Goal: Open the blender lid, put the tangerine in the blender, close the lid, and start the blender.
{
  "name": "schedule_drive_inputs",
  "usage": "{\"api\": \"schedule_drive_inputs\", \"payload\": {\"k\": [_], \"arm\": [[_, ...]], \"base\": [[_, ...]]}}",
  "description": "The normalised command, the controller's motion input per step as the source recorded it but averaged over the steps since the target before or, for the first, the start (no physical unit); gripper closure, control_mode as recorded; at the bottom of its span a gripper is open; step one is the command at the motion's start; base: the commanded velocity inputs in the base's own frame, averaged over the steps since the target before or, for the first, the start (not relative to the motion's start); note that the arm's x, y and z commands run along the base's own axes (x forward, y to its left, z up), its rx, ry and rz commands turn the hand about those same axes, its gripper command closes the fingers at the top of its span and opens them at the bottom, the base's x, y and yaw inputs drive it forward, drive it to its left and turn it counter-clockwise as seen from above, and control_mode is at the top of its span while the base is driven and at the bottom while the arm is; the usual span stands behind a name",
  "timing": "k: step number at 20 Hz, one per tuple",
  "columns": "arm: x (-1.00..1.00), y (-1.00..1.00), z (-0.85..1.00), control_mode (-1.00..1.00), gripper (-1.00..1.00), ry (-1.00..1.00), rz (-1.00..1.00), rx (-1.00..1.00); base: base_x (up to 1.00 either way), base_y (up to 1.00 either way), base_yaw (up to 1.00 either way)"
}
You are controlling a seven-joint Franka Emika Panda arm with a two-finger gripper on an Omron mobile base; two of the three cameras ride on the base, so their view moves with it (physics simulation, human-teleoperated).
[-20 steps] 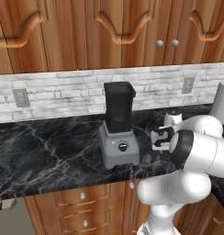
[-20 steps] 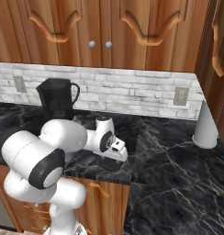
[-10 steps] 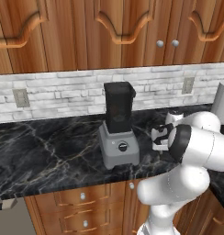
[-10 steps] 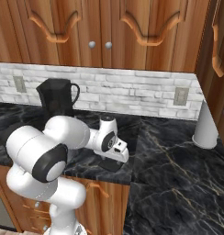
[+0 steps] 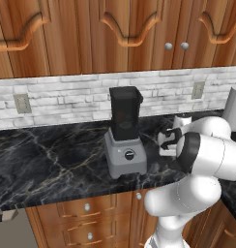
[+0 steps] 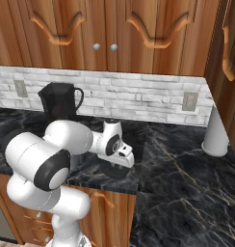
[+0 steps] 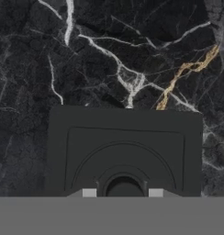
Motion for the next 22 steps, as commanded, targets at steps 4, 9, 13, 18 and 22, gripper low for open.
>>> {"api": "schedule_drive_inputs", "payload": {"k": [4, 9, 13, 18, 22], "arm": [[0.00, 0.00, 0.01, -1.00, 1.00, 0.00, -0.05, 0.00], [-0.16, -0.01, 0.65, -1.00, 1.00, -0.07, -0.08, 0.00], [-0.24, -0.03, 1.00, -1.00, 1.00, -0.12, -0.05, 0.00], [-0.26, 0.00, 1.00, -1.00, 1.00, -0.12, -0.01, 0.00], [-0.18, 0.00, 1.00, -1.00, 1.00, -0.13, 0.00, 0.00]], "base": [[0.00, 0.00, 0.00], [0.00, 0.00, 0.00], [0.00, 0.00, 0.00], [0.00, 0.00, 0.00], [0.00, 0.00, 0.00]]}}
